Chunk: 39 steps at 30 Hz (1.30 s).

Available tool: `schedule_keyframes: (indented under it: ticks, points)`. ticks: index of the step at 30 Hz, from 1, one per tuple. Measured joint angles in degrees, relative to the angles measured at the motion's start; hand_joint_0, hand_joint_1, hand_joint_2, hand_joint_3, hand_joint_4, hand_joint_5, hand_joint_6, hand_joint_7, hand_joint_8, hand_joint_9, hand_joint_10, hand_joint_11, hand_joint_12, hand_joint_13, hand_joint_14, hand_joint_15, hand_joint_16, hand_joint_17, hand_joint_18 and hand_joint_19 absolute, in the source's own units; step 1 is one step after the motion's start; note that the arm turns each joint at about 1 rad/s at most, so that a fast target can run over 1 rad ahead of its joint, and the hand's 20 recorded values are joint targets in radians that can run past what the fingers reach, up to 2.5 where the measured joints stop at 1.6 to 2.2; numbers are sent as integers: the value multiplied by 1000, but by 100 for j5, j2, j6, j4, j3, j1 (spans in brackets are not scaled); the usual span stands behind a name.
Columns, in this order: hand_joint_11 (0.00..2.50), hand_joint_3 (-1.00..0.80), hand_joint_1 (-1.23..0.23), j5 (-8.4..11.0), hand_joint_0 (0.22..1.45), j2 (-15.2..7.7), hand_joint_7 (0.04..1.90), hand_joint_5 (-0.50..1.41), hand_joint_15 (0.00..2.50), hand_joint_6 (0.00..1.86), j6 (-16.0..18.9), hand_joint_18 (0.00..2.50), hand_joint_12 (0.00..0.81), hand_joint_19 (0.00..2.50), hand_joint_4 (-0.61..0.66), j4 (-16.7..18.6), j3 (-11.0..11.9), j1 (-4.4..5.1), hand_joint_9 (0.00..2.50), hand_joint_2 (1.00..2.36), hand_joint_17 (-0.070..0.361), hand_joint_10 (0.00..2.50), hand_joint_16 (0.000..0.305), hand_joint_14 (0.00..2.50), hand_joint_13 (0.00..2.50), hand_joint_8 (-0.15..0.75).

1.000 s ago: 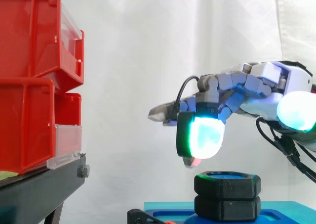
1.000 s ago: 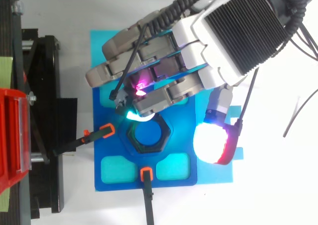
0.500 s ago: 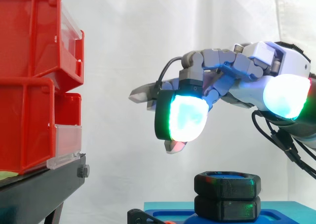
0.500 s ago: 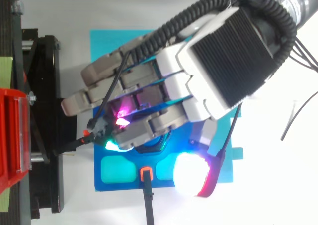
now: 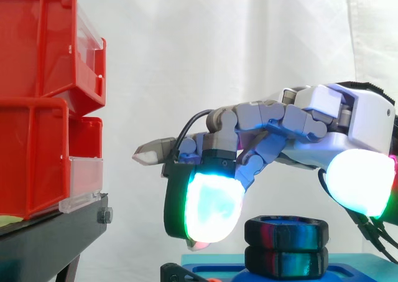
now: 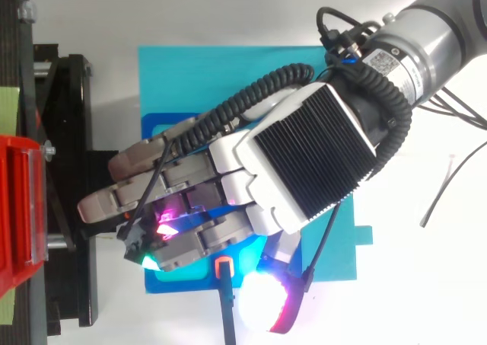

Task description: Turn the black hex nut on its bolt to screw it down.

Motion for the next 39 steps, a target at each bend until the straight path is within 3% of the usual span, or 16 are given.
schedule_keyframes:
  ticks: [4,12,39]
  points:
    - [225,-500,-264,30,442,-1,1228,-44,0,502,-89,489,391,295,238,-41,0,13,869,1000,133,6,59,0,356,315]
    - [251,-500,-462,28,486,-3,1218,-71,0,502,-295,463,372,295,259,-151,-1,21,817,1000,124,7,55,0,341,301]
    - [260,-500,-475,-361,503,2,1219,-72,0,502,-386,495,362,319,287,-285,27,-149,842,1000,119,7,53,0,386,301]
